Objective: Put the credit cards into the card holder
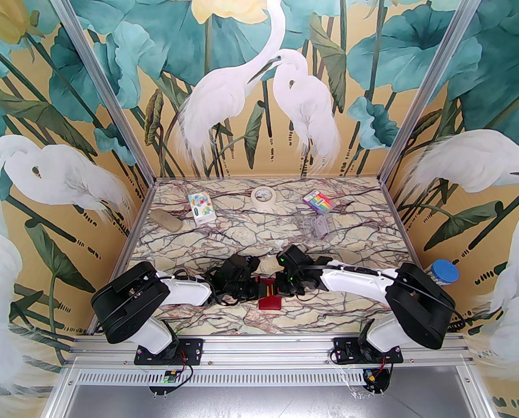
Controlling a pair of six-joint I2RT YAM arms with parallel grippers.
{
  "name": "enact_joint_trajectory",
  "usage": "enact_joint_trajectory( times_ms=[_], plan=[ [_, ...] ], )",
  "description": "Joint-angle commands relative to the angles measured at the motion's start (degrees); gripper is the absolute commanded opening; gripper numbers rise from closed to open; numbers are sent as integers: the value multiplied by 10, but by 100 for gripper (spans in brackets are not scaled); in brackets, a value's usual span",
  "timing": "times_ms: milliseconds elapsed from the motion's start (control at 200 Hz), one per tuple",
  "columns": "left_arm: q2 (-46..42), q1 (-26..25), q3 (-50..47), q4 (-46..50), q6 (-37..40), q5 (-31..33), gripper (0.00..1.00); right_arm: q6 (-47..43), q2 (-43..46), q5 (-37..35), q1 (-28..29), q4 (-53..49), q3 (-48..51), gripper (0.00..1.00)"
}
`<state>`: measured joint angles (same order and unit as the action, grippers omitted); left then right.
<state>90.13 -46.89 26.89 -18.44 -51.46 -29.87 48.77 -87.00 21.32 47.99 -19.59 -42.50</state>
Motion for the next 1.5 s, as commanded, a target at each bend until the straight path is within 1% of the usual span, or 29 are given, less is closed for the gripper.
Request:
enact_joint_trajectory(
  times_ms=[0, 285, 505, 830, 1110, 1490],
  plan=[
    [18, -7, 0, 14, 0, 21, 0, -13, -17, 6, 6, -10, -12, 0],
    [17, -7, -2, 15, 0, 21, 0, -20, -36, -3, 11, -50, -31, 0],
    [17, -7, -3, 15, 0, 22, 0, -24, -30, -25, 15, -80, -43, 0],
    [7, -7, -3, 28, 2, 30, 0, -23, -24, -28, 15, -79, -47, 0],
    [-2, -7, -10, 31, 0, 36, 0, -30, -8, -33, 15, -101, -55, 0],
    [5, -7, -3, 39, 5, 38, 0, -32, 3, -41, 15, -118, -63, 0]
  ],
)
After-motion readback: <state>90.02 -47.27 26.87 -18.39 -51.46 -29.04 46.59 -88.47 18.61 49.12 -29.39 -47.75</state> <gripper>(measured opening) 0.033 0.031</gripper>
